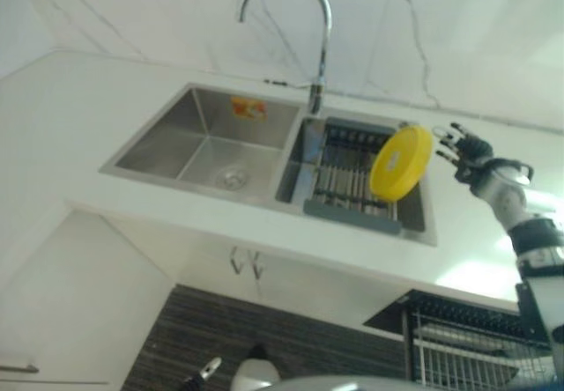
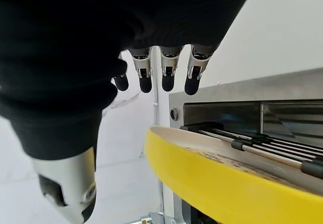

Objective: Place the dishes in the dishwasher.

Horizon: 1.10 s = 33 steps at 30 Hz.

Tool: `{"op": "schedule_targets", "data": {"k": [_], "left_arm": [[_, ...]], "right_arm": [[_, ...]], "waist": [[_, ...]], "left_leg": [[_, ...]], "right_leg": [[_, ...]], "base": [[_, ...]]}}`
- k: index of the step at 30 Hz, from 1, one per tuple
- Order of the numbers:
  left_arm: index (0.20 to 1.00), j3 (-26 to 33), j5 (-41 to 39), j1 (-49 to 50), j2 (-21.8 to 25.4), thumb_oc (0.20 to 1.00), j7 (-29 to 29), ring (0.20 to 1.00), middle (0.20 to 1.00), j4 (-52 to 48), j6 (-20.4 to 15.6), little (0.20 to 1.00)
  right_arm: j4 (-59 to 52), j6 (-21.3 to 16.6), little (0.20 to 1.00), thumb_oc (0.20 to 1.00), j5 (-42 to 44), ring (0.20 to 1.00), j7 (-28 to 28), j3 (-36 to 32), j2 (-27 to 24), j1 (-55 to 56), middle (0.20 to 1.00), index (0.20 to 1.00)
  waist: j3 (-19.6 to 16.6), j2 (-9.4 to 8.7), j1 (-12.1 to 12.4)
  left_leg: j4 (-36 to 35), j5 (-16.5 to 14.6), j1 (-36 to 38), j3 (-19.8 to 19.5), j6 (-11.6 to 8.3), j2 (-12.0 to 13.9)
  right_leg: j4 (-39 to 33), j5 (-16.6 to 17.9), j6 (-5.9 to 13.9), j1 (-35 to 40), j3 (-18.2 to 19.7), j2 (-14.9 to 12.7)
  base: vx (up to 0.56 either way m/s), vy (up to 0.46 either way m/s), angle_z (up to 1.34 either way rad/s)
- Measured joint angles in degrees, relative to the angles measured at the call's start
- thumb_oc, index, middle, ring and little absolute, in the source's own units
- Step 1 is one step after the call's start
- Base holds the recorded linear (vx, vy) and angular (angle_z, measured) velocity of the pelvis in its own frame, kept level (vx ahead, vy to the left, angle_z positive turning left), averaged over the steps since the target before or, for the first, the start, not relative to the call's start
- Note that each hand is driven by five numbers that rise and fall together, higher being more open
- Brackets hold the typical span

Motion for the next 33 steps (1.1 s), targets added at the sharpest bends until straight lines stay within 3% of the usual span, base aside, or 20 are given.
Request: {"op": "schedule_targets", "data": {"k": [12, 33], "left_arm": [[1.0, -0.08, -0.02, 0.21, 0.15, 1.0, 0.52, 1.0, 1.0, -2.71, 1.23, 1.0], [1.0, -0.13, -0.28, 0.29, 0.74, 1.0, 0.67, 1.0, 1.0, -6.03, 2.68, 1.0]], "right_arm": [[2.61, 2.0, 1.0, 1.0, -0.11, 1.0, 1.8, 1.57, -0.46, -0.73, 1.0, 1.0], [2.8, 4.3, 1.0, 1.0, -0.54, 1.0, 1.73, 1.68, -0.55, -0.73, 1.0, 1.0]], "waist": [[0.78, 0.12, 1.44], [1.65, 0.14, 1.47]], "left_leg": [[0.0, 0.09, -0.24, -1.53, -0.09, -0.19], [0.01, 0.1, -0.18, -1.61, -0.09, -0.2]], "right_leg": [[0.01, -0.31, 0.12, 0.72, -1.31, -0.01], [0.02, -0.32, 0.13, 0.8, -1.31, 0.0]], "base": [[-0.01, 0.003, 0.06], [0.0, 0.0, 0.0]]}}
